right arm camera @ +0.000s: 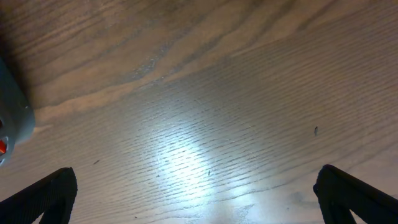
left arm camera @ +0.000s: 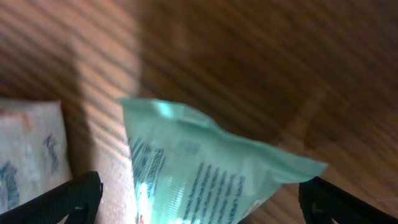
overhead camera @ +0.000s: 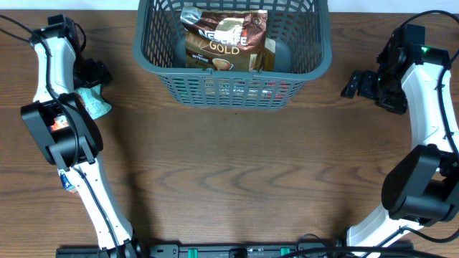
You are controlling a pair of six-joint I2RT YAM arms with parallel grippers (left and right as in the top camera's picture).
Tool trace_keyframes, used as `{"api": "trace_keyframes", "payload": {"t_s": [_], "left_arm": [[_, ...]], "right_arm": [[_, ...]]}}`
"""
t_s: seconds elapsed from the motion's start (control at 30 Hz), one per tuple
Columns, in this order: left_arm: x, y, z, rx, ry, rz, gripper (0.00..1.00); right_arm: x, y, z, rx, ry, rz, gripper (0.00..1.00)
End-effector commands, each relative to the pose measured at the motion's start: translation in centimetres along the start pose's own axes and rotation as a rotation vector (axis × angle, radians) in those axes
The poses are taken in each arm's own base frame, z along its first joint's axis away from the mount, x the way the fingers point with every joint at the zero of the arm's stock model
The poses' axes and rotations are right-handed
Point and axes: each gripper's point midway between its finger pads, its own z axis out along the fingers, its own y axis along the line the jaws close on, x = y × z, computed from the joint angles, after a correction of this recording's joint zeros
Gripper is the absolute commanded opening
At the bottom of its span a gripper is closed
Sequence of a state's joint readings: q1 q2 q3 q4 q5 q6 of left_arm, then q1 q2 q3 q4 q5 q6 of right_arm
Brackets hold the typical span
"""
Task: Pack container
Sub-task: 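Move the left gripper to the mint-green wipes pouch and grasp it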
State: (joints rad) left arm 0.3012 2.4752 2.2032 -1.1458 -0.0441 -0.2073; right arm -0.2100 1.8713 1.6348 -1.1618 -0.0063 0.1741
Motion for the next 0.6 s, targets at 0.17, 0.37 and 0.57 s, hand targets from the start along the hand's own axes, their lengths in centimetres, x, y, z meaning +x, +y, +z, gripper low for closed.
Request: {"api": "trace_keyframes", "payload": {"t_s": [0.17,0.37,0.57], "left_arm": [[-0.4,-1.0,0.1,0.064,-0.008,0.053,0.98],[0.6,-0.9,1.2,0.059,0.026,0.055,0.99],[1.8,-0.7,2.4,0.049,0.067,0.057,0.99]], "right_arm": [[0.2,0.1,0.0,0.010,0.003,-0.022,0.99],[0.2,0.1,0.0,0.010,0.002,-0.022,0.99],[0.1,0.1,0.0,0.010,0.002,-0.022,0.99]]}}
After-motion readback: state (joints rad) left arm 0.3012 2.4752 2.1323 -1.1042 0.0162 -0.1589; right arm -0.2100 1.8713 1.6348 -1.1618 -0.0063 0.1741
